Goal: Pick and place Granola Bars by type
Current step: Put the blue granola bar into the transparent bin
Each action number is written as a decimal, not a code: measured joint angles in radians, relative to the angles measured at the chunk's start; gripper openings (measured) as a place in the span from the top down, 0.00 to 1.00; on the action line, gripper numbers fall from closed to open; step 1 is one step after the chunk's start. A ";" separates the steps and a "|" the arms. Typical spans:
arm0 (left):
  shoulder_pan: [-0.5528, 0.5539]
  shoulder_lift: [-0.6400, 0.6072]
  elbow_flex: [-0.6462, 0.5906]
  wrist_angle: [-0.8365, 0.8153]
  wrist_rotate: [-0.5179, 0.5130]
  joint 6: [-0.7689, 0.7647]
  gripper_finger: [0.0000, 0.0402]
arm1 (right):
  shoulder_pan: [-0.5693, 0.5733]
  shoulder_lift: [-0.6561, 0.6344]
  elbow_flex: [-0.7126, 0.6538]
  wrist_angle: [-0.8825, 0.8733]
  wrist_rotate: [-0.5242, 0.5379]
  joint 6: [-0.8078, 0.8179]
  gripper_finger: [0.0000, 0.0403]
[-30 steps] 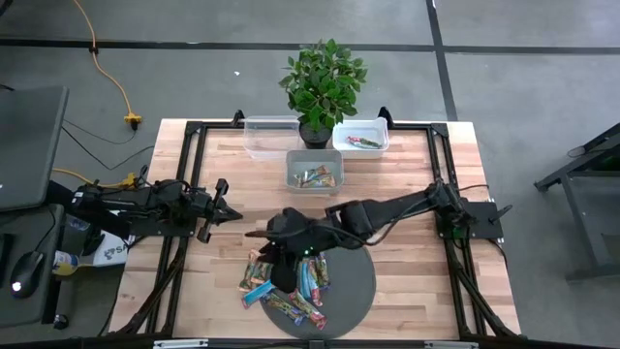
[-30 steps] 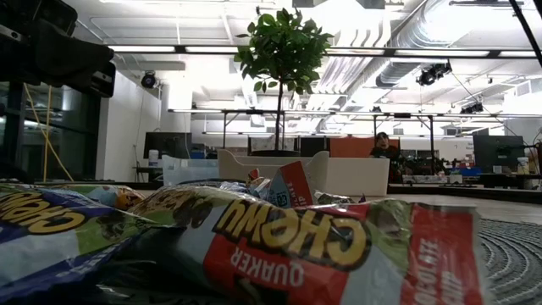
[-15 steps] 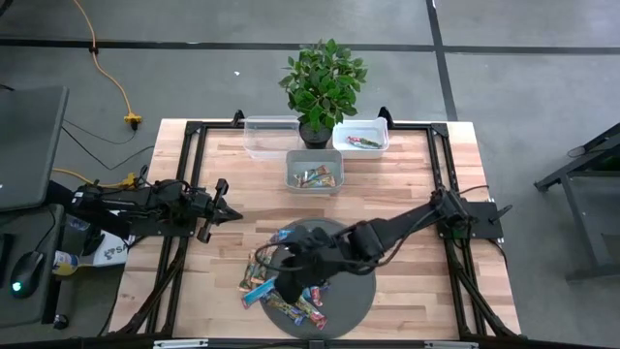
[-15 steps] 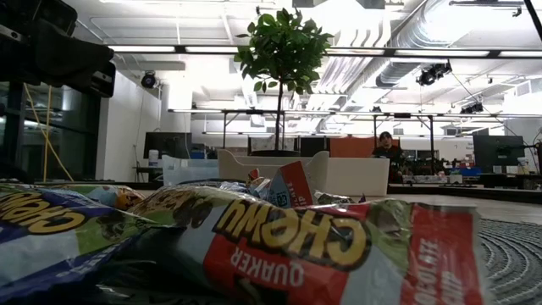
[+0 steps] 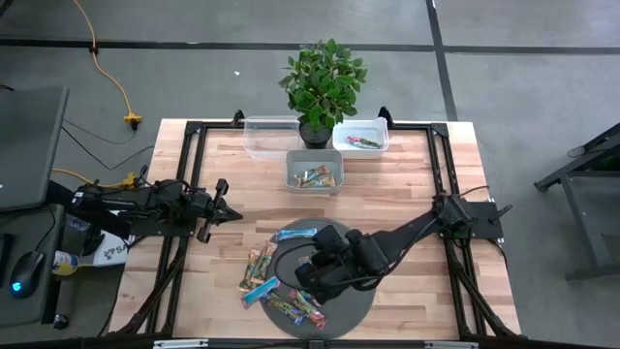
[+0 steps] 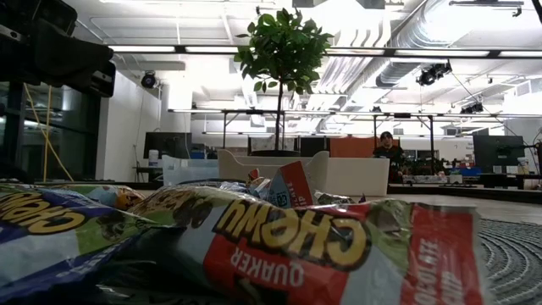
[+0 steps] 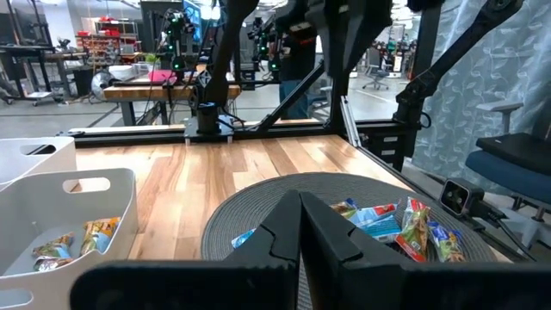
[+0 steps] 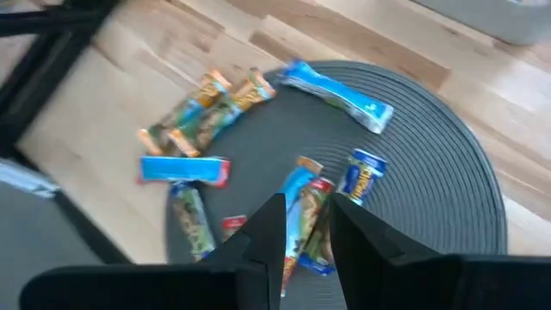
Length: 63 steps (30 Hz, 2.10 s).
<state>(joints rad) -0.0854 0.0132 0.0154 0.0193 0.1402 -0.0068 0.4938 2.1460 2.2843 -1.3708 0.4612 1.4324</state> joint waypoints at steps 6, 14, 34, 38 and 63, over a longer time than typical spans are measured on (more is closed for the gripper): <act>0.000 0.000 0.000 0.000 0.000 0.000 1.00 | -0.005 0.002 -0.152 0.023 -0.120 0.086 0.82; 0.000 0.000 0.000 0.000 -0.001 0.000 1.00 | -0.021 0.005 -0.350 0.102 -0.240 0.135 0.82; 0.000 0.000 0.000 0.000 -0.004 0.000 1.00 | -0.136 0.004 -0.489 0.265 -0.260 0.037 0.52; 0.000 0.000 0.000 0.000 -0.004 0.000 1.00 | -0.165 0.004 -0.489 0.278 -0.261 0.003 0.52; 0.000 0.000 0.000 0.026 0.002 -0.034 1.00 | -0.158 0.004 -0.647 0.557 -0.334 0.062 0.51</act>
<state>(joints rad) -0.0855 0.0135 0.0155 0.0452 0.1426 -0.0407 0.3359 2.1498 1.6371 -0.8137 0.1268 1.4943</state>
